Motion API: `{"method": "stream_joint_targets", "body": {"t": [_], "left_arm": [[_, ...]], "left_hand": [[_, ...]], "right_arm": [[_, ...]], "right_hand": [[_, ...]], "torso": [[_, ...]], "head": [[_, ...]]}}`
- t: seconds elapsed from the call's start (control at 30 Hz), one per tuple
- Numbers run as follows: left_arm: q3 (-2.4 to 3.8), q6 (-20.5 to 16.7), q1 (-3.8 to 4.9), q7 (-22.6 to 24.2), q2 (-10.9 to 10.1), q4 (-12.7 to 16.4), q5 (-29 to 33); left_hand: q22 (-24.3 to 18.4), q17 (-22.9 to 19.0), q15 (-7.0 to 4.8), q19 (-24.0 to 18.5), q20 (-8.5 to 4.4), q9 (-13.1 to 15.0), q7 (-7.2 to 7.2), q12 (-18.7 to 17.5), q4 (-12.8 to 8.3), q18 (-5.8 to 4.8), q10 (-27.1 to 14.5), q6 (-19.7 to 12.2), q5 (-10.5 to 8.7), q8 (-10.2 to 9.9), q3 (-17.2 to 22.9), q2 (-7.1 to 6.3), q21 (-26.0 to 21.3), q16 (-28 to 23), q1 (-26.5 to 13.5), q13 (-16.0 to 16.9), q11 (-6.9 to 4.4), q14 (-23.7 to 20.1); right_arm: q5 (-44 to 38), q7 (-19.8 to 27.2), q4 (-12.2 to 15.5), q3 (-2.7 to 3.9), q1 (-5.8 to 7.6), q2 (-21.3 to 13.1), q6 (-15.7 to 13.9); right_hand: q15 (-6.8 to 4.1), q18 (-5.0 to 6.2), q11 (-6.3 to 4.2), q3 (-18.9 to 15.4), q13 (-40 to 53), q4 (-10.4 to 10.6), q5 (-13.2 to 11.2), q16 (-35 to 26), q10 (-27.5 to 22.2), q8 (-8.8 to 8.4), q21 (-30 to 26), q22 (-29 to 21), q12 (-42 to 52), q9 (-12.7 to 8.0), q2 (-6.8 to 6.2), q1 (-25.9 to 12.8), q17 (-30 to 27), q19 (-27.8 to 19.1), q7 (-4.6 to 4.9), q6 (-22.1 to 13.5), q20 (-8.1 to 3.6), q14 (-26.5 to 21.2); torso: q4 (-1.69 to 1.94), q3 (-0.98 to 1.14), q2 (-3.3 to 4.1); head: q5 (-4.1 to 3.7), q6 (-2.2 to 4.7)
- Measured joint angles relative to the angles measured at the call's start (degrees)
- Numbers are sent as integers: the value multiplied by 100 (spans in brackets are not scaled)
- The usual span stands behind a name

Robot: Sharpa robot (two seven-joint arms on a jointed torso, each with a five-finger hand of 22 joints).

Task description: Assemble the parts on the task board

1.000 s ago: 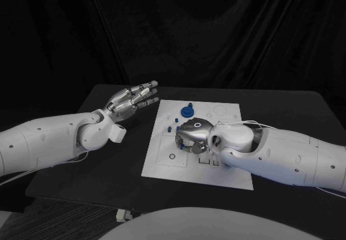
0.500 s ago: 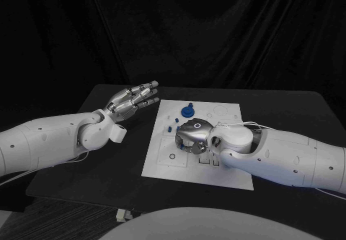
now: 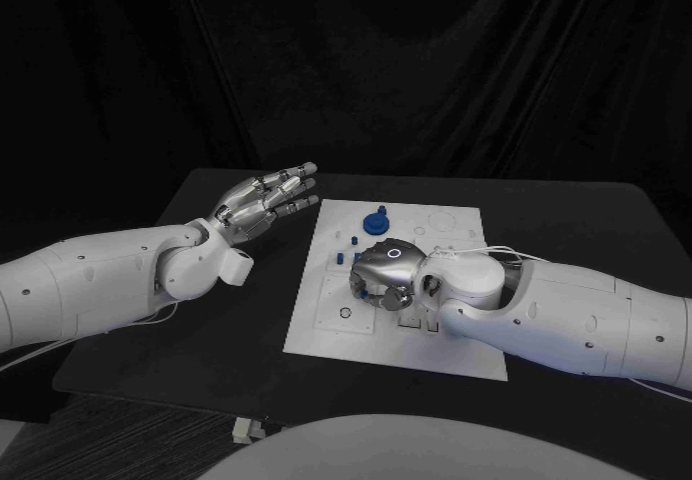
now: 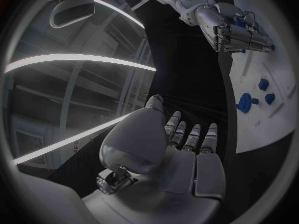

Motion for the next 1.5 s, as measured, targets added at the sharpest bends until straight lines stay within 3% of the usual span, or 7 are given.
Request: {"method": "stream_joint_targets", "body": {"t": [0.37, 0.63, 0.83, 0.9, 0.93, 1.07, 1.5], "left_arm": [[0, 19, -3, 0, 4, -6, 0], [0, 27, -6, 0, 13, -20, 0], [0, 37, -9, 0, 28, -39, 0], [0, 41, -10, 0, 29, -41, 0], [0, 43, -11, 0, 29, -42, 0], [0, 48, -14, 0, 30, -44, 0], [0, 58, -18, 1, 27, -49, 0]], "left_hand": [[0, 0, 0, 0, 0, 0, 0, 0, 0, 0, -1, 0, 0, 0, 0, 0, 0, 0, 0, 0, 0, 0], [0, 0, 0, 0, 0, 0, 0, -1, 0, 0, -11, 0, 0, 0, 0, 0, 0, 0, 0, 0, 9, 0], [0, 0, 0, 0, 0, 0, 0, 0, 0, 0, -11, 0, 1, 0, 0, 0, 0, 0, 0, 0, 9, 0], [0, 0, 0, 0, 0, 0, 0, 0, 0, 0, -11, 0, 1, 0, 0, 0, 0, 0, 0, 0, 9, 0], [0, 0, 0, 0, 0, 0, 0, -1, 0, 0, -11, 0, 1, 0, 0, 0, 0, 0, 0, 0, 9, 0], [0, 0, 0, 0, 0, 0, 0, -1, 0, 0, -11, 0, 1, 0, 0, 0, 0, 0, 0, 0, 9, 0], [0, 0, 0, 0, 0, 0, 0, -1, 0, 0, -12, 0, 1, 0, 0, -59, 0, 0, 60, 0, 9, 0]], "right_arm": [[-3, -94, 3, 5, -4, -5, 83], [-4, -211, 12, -3, -12, -47, 197], [-5, -242, 59, -2, -12, -119, 155], [-5, -243, 90, -2, -12, -159, 115], [-5, -244, 105, -2, -12, -178, 95], [-5, -245, 205, -3, 4, -293, -45], [144, -232, 602, -6, 816, -933, -899]], "right_hand": [[24, 1, -5, 3, 156, 4, -90, -112, -162, -257, -209, 0, 1, -12, -104, -110, -182, -150, -1, -412, 14, -35], [25, 2, 113, -28, 250, 255, -802, -184, -812, -578, -549, 0, 0, -198, -193, -680, -354, -292, -40, -1003, 14, -36], [27, 5, 165, -1022, 244, 499, -1109, -184, -1563, -593, -686, 0, 0, -349, -191, -677, -417, -333, -89, -1179, 55, -36], [27, 7, 164, -1476, 213, 1006, -1418, -184, -1762, -593, -763, 0, 1, -406, -247, -623, -421, -333, -100, -1221, 54, -37], [27, 351, 132, -1633, 166, 1219, -1488, -184, -1813, -593, -797, 0, 1, -440, -322, -547, -422, -333, -127, -1250, 55, -37], [85, 353, 211, -1631, 78, 1217, -1486, -244, -2124, -643, -801, 0, 0, -521, -363, -513, -440, -333, -197, -1379, 55, -96], [100, 352, 232, -1629, 29, 1217, -1233, -240, -2115, -619, -843, 0, 220, -610, -227, -693, -461, -300, -197, -1193, 86, -78]], "torso": [[1, -1, -1], [2, 0, -1], [-1, 0, -1], [-1, 0, -1], [-1, 0, -1], [-2, 0, -1], [-2, 1, -3]], "head": [[-3, 0], [-2, -2], [-4, -3], [-11, -3], [-15, -3], [-16, -3], [4, -3]]}}
